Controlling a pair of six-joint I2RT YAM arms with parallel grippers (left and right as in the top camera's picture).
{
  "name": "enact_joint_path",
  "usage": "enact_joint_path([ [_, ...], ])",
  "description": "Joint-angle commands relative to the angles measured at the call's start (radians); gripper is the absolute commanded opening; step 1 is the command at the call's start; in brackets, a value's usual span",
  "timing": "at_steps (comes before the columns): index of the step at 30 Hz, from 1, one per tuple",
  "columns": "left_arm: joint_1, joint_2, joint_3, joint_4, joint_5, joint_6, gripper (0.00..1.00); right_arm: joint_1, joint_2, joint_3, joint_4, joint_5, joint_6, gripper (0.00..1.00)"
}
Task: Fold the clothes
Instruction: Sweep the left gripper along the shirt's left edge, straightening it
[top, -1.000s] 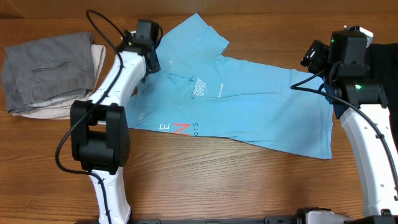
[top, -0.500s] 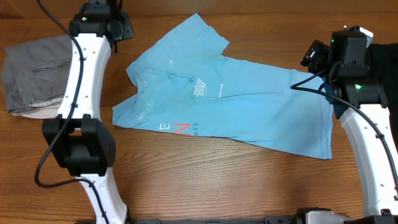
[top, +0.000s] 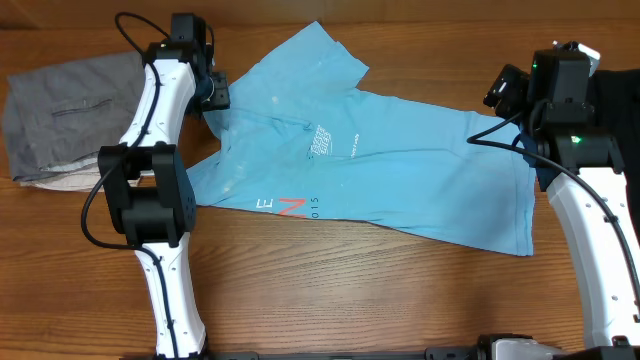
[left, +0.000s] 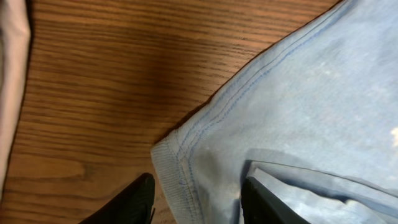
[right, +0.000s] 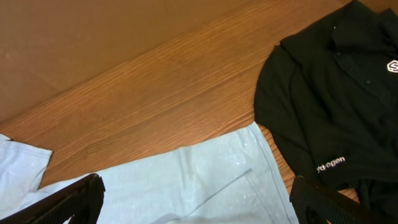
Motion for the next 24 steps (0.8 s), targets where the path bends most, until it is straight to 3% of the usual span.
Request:
enact_joint_path([
  [1, 0.01, 0.032, 0.003, 0.002, 0.011, 0.018, 0.47, -0.002, 0.0, 0.004, 0.005, 0.006, 0.008, 1.0],
  [9, 0.011, 0.105, 0.001, -0.061, -0.178, -0.08, 0.29, -0.002, 0.0, 0.004, 0.005, 0.006, 0.008, 1.0],
  [17, 0.055, 0.105, -0.008, -0.175, -0.241, -0.25, 0.25, -0.002, 0.0, 0.004, 0.005, 0.006, 0.008, 1.0],
  [24, 0.072, 0.082, 0.001, -0.212, -0.167, -0.22, 0.31, -0.002, -0.001, 0.004, 0.005, 0.006, 0.008, 1.0],
])
